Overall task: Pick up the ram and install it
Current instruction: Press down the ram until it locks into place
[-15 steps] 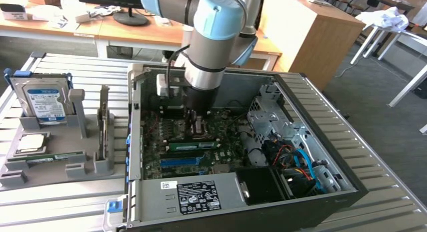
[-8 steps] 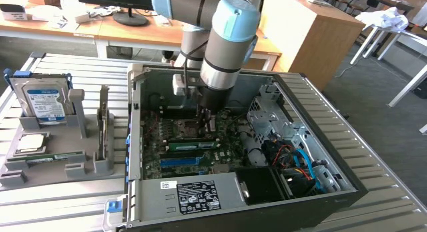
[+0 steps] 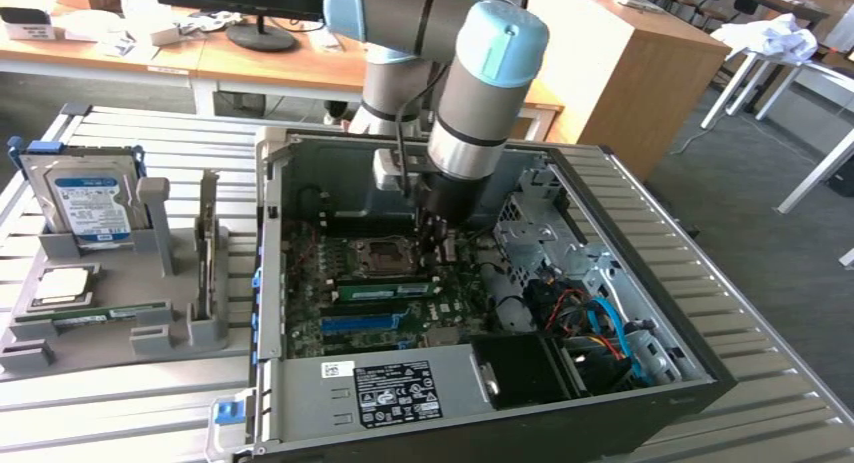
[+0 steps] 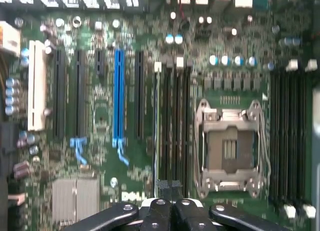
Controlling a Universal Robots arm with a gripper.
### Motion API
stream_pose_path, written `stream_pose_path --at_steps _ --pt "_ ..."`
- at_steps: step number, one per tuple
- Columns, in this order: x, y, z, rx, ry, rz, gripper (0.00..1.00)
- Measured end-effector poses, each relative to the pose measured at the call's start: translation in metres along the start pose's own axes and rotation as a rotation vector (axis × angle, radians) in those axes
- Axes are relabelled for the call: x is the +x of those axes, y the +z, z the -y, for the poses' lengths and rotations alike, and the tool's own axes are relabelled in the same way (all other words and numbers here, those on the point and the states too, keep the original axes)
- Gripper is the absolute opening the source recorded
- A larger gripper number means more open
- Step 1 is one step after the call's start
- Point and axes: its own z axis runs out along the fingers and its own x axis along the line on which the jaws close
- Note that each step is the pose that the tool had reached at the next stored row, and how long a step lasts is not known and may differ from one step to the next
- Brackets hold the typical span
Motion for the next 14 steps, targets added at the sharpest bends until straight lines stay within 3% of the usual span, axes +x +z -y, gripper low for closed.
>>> stream_pose_path --at_steps 6,14 --pt "0.000 -0.0003 0.0208 -0.0017 0.000 0.0010 0.10" --pt "-0.001 -0.0139 0.0311 -0.0017 0.000 0.0055 0.10"
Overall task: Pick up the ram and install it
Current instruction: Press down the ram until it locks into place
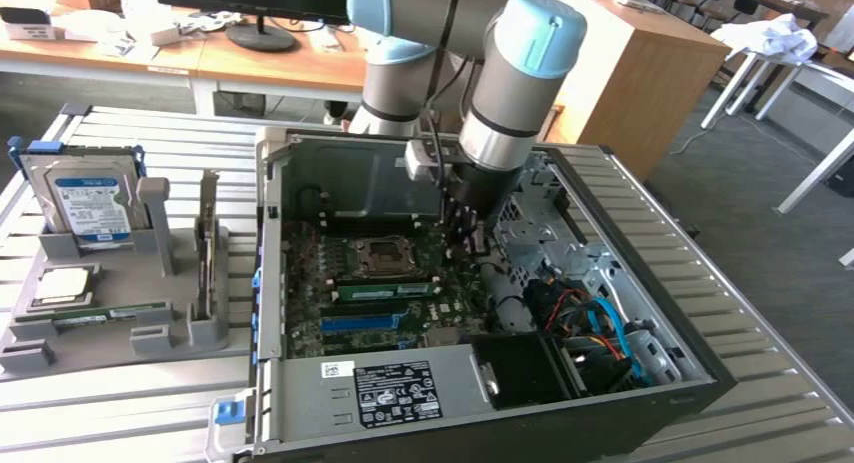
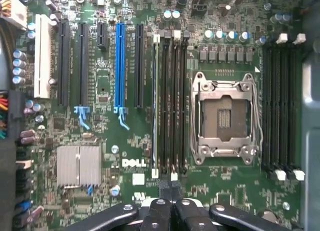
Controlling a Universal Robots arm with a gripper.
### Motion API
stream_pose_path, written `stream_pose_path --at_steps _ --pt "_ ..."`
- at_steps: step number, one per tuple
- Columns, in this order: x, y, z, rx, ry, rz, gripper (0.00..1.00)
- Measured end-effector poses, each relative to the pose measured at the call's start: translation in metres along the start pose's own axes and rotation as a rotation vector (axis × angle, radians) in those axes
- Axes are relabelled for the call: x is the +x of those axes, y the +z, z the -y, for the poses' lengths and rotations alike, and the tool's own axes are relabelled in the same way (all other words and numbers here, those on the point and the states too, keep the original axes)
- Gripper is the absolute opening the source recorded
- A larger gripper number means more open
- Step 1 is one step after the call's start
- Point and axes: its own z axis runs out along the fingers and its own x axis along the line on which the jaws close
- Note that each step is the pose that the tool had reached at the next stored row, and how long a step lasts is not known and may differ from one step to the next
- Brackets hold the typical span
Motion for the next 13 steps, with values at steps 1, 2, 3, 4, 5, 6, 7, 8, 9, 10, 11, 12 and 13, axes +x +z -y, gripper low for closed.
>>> stream_pose_path --at_steps 1,2,3,4,5,6,7,8,9,10,11,12,13 --pt "0.000 -0.0013 0.0016 0.0000 0.000 0.0005 0.10" --pt "0.000 -0.0027 0.0031 -0.0001 0.000 0.0008 0.10" --pt "0.000 -0.0041 0.0047 -0.0001 0.000 0.0014 0.10" --pt "0.000 -0.0054 0.0063 -0.0001 0.000 0.0016 0.10" --pt "0.000 -0.0065 0.0080 -0.0001 0.000 0.0018 0.10" --pt "0.000 -0.0077 0.0096 -0.0001 0.000 0.0021 0.10" --pt "0.000 -0.0089 0.0112 0.0000 0.000 0.0023 0.10" --pt "0.000 -0.0100 0.0130 0.0000 0.000 0.0026 0.10" --pt "0.000 -0.0112 0.0145 -0.0001 0.000 0.0028 0.10" --pt "0.000 -0.0125 0.0159 0.0000 0.000 0.0029 0.10" --pt "-0.001 -0.0139 0.0173 0.0000 0.000 0.0029 0.10" --pt "-0.001 -0.0152 0.0187 0.0000 0.000 0.0030 0.10" --pt "-0.001 -0.0167 0.0201 -0.0001 0.000 0.0029 0.10"
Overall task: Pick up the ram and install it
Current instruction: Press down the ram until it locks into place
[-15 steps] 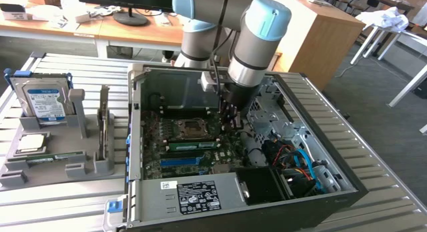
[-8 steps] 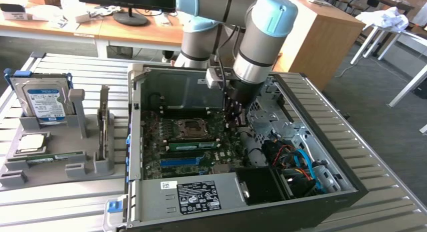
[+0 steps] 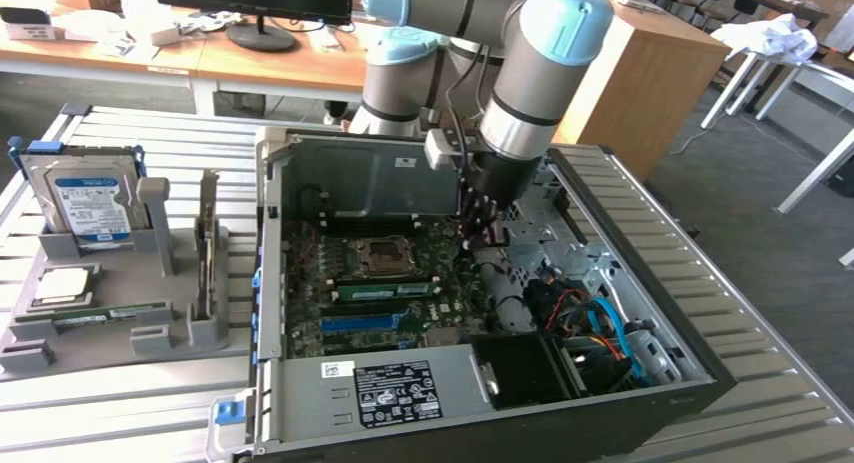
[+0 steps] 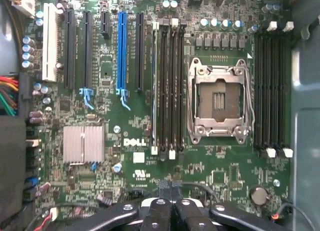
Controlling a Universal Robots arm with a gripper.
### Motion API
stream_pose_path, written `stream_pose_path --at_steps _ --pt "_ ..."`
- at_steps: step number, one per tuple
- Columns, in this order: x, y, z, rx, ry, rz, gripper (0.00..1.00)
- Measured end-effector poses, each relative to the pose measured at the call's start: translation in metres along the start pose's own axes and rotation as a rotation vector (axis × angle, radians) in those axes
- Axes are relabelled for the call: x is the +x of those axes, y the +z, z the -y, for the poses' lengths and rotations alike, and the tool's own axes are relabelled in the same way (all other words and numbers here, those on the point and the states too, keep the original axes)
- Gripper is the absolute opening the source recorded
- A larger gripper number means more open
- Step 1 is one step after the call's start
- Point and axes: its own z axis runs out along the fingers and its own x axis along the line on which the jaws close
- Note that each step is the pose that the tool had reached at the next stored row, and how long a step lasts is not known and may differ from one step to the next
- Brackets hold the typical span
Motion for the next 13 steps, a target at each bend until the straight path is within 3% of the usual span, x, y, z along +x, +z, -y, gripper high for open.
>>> stream_pose_path --at_steps 9,13 --pt "-0.0001 -0.0024 0.0036 -0.0002 0.002 0.0000 0.10" --pt "-0.0001 -0.0023 0.0036 0.0019 0.062 0.0004 0.10"
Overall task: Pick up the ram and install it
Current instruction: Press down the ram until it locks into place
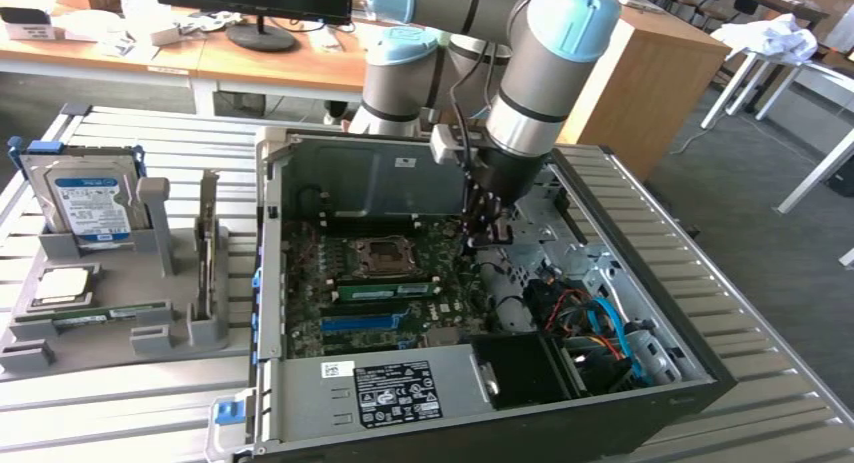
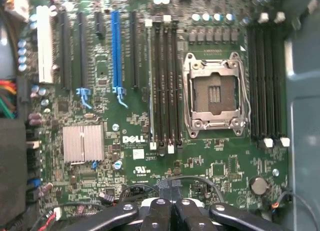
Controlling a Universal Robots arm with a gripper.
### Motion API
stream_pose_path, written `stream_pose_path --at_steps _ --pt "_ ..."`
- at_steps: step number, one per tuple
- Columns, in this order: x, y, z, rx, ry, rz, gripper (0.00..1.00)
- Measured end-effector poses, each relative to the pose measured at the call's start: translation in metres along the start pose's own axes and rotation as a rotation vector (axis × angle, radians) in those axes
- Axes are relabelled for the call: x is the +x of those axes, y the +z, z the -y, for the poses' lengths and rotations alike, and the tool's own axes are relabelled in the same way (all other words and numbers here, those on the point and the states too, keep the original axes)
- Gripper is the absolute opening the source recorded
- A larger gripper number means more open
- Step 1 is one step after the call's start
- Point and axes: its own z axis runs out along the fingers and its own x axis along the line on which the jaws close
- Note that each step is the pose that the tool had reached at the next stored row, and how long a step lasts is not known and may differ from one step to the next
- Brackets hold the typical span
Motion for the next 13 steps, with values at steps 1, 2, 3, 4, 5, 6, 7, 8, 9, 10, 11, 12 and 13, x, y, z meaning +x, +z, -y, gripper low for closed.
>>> stream_pose_path --at_steps 1,2,3,4,5,6,7,8,9,10,11,12,13 --pt "0.0000 0.0001 0.0000 0.0007 0.018 0.0002 0.10" --pt "0.0000 0.0002 0.0000 0.0013 0.037 0.0004 0.10" --pt "0.0000 0.0003 0.0000 0.0020 0.054 0.0006 0.10" --pt "0.0000 0.0004 0.0000 0.0026 0.072 0.0008 0.10" --pt "0.0000 0.0005 0.0000 0.0032 0.089 0.0010 0.10" --pt "0.0000 0.0006 0.0000 0.0038 0.107 0.0012 0.10" --pt "0.0000 0.0007 0.0000 0.0045 0.124 0.0014 0.10" --pt "0.0000 0.0008 0.0000 0.0051 0.142 0.0016 0.10" --pt "0.0000 0.0008 0.0000 0.0057 0.159 0.0017 0.10" --pt "0.0000 0.0010 0.0000 0.0064 0.178 0.0019 0.10" --pt "0.0000 0.0010 0.0000 0.0070 0.196 0.0021 0.10" --pt "0.0000 0.0011 0.0000 0.0076 0.213 0.0023 0.10" --pt "0.0000 0.0012 0.0000 0.0082 0.231 0.0025 0.10"
